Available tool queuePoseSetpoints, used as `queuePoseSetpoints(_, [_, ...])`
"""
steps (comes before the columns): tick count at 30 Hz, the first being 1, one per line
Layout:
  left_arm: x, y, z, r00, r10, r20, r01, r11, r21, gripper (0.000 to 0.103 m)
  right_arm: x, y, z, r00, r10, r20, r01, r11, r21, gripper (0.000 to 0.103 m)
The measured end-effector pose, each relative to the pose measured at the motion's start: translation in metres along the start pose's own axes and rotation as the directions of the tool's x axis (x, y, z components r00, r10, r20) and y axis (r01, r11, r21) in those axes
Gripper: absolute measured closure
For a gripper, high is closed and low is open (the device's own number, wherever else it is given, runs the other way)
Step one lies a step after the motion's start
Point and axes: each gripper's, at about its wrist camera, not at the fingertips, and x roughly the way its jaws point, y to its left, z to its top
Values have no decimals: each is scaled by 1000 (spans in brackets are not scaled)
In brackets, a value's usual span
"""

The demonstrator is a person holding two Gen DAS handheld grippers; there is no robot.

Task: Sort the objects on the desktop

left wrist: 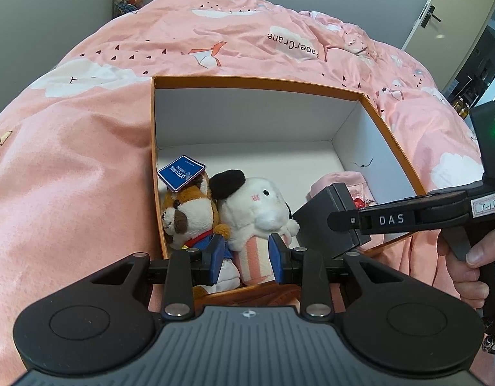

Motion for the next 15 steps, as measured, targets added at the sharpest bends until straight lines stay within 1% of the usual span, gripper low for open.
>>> queuePoseSetpoints(2, [-4, 0, 1, 1000, 13, 14, -13, 1000, 8, 69, -5, 3, 2, 1000, 15, 21, -15, 1000, -5, 68])
queuePoseSetpoints(4, [-9, 2, 4, 998, 35, 43, -35, 999, 12, 69, -14, 9, 8, 998, 8, 67, -5, 999, -38, 68])
queuePoseSetpoints(8, [-27, 10, 15, 990, 74, 124, -74, 997, 0, 69, -31, 17, 29, 986, 24, 162, -13, 997, -70, 68])
queuePoseSetpoints(10, [-32, 16, 20, 984, 95, 152, -93, 995, -18, 69, -36, 22, 41, 975, 73, 212, -58, 995, -79, 68])
queuePoseSetpoints(12, [-33, 22, 27, 980, 118, 159, -114, 993, -37, 69, -36, 30, 53, 961, 125, 247, -106, 990, -89, 68])
queuePoseSetpoints(15, [-31, 30, 32, 978, 141, 153, -133, 989, -60, 69, -22, 46, 67, 951, 176, 254, -158, 983, -89, 68])
